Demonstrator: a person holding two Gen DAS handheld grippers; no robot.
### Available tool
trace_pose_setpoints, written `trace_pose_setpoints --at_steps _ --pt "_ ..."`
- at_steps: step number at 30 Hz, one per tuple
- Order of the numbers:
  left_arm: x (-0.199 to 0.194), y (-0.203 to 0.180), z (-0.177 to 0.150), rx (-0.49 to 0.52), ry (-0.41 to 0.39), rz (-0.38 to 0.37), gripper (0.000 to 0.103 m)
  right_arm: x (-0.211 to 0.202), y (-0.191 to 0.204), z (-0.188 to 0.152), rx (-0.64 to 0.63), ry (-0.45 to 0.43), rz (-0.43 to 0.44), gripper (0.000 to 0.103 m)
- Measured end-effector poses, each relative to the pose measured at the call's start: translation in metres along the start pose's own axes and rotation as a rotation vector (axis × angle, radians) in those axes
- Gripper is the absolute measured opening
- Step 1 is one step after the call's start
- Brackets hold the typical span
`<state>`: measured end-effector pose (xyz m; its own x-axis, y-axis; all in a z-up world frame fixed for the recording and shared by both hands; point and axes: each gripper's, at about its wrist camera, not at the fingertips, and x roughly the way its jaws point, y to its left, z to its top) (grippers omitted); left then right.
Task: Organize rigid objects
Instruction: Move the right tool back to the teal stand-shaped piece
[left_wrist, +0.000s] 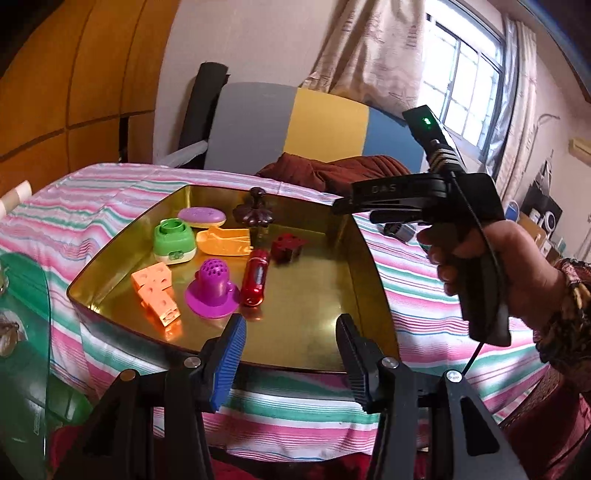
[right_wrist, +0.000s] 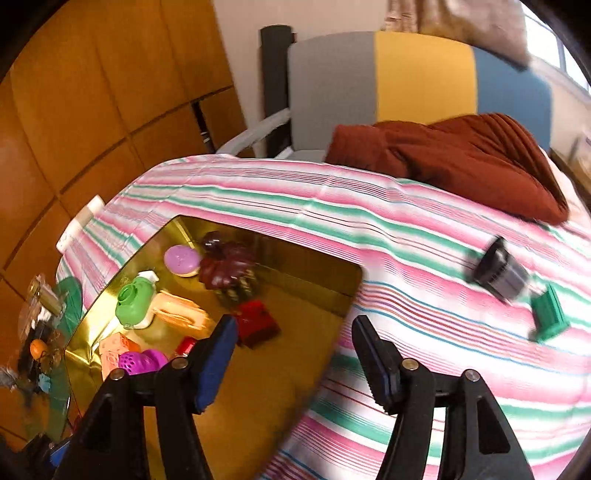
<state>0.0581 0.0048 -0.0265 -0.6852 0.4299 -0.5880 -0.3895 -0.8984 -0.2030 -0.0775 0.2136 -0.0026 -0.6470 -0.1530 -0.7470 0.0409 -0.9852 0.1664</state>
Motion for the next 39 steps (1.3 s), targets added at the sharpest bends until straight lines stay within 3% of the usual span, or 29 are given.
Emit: trace_pose_setpoints --at_steps 8,12,16,25,33,35,39 --pt "0.001 -0.018 -0.002 0.073 0.006 -0.016 0.051 -0.002 -0.047 -0.03 0.063 0.1 -0.074 0.068" --pt "0.002 -0.029 -0.002 0.116 0.012 -0.035 0.051 0.003 -0.07 -0.047 0.047 0.208 -0.142 0.068" --pt "0.001 -0.04 -0.001 0.159 0.006 -0.042 0.051 -0.001 -0.103 -0.058 0.059 0.242 -0.208 0.068" --pt "0.01 -0.053 0.011 0.184 0.019 -0.058 0.051 -0.03 -0.207 -0.046 0.229 0.151 -0.366 0.067" --pt "0.022 -0.068 0.031 0.141 0.041 -0.108 0.051 -0.03 -0.293 -0.019 0.497 0.087 -0.376 0.065" --pt "0.024 -0.074 0.031 0.149 0.044 -0.117 0.051 -0.03 -0.3 -0.011 0.54 0.063 -0.375 0.065" --pt "0.027 -0.084 0.028 0.186 0.053 -0.116 0.051 -0.015 -0.306 -0.004 0.542 0.105 -0.377 0.065"
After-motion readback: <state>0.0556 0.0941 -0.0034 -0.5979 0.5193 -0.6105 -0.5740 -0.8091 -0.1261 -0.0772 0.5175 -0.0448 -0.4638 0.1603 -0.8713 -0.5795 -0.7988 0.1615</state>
